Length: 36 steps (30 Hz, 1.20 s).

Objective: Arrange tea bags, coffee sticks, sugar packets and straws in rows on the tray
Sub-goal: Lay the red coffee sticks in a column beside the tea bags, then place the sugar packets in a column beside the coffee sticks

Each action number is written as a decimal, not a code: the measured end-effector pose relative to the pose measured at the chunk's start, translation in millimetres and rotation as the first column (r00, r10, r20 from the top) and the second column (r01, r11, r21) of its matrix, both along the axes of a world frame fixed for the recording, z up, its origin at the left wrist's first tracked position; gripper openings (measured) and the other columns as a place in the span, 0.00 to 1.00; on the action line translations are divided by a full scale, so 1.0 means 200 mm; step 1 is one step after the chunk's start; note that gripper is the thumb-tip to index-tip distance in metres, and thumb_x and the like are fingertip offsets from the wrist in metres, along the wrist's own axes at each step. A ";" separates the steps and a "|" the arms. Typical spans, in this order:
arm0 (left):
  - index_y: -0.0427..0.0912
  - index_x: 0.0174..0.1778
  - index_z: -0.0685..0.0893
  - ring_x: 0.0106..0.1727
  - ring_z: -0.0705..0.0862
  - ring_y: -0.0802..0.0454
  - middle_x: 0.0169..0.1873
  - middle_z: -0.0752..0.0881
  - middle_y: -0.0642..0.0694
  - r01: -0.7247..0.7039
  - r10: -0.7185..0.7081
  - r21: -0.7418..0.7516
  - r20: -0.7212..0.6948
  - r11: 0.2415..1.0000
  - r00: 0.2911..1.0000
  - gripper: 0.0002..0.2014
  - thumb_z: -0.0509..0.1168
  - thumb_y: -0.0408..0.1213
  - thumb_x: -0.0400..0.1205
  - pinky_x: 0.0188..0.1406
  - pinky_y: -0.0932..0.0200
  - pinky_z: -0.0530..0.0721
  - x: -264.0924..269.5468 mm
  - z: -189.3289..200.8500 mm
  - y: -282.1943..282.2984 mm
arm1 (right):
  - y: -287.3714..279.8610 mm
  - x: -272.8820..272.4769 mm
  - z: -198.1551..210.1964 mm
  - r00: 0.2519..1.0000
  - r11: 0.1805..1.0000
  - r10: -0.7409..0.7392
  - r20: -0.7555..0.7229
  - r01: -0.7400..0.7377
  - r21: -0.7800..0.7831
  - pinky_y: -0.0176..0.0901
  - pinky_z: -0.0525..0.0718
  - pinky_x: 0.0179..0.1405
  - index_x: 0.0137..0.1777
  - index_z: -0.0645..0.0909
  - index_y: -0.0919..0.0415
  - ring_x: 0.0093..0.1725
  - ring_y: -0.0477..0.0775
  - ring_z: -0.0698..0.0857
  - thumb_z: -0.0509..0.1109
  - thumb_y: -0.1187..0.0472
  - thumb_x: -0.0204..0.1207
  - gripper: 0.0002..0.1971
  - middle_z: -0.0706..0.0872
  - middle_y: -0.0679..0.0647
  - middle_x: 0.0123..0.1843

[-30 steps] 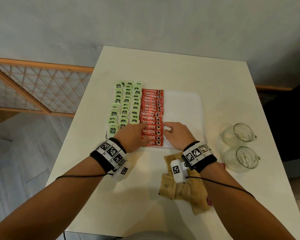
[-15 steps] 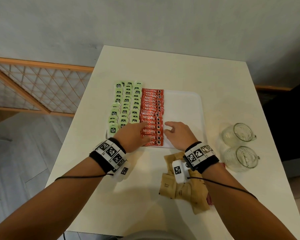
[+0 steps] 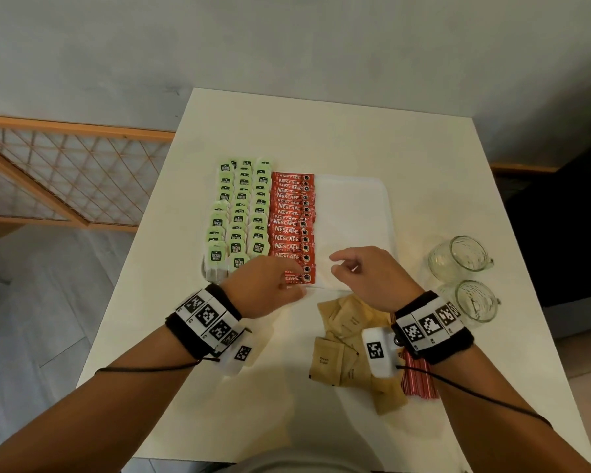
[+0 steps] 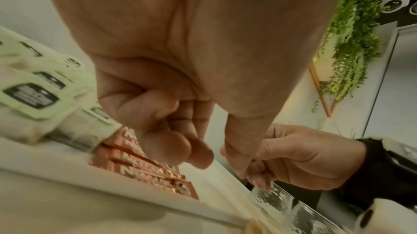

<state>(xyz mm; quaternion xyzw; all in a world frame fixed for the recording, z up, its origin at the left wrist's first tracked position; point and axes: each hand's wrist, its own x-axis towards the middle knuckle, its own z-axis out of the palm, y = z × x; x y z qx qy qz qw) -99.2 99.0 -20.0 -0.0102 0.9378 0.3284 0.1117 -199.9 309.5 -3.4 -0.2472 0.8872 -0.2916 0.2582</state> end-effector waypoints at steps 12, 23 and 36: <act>0.47 0.72 0.79 0.47 0.82 0.54 0.43 0.84 0.55 0.195 -0.177 -0.138 0.131 0.971 0.975 0.29 0.69 0.58 0.79 0.49 0.55 0.83 -0.03 -0.06 0.28 | 0.23 0.13 -0.02 0.997 0.941 0.001 -0.077 0.025 0.339 0.43 0.79 0.51 0.63 0.82 0.46 0.53 0.45 0.81 0.75 0.40 0.76 0.20 0.80 0.42 0.57; 0.48 0.69 0.79 0.55 0.86 0.45 0.55 0.88 0.47 0.200 -0.177 -0.209 0.122 0.957 0.977 0.26 0.74 0.51 0.77 0.50 0.52 0.82 -0.02 -0.08 0.35 | 0.24 0.18 -0.13 0.996 0.942 0.016 -0.082 0.013 0.335 0.48 0.82 0.50 0.62 0.81 0.47 0.52 0.49 0.83 0.78 0.37 0.70 0.25 0.80 0.45 0.54; 0.47 0.73 0.78 0.61 0.83 0.46 0.61 0.85 0.47 0.128 -0.104 -0.191 0.131 0.973 0.986 0.26 0.73 0.46 0.79 0.59 0.52 0.80 0.01 -0.05 0.36 | 0.30 0.18 -0.13 1.000 0.996 0.016 -0.006 -0.015 0.085 0.44 0.81 0.44 0.50 0.78 0.43 0.43 0.43 0.84 0.77 0.51 0.77 0.09 0.87 0.42 0.44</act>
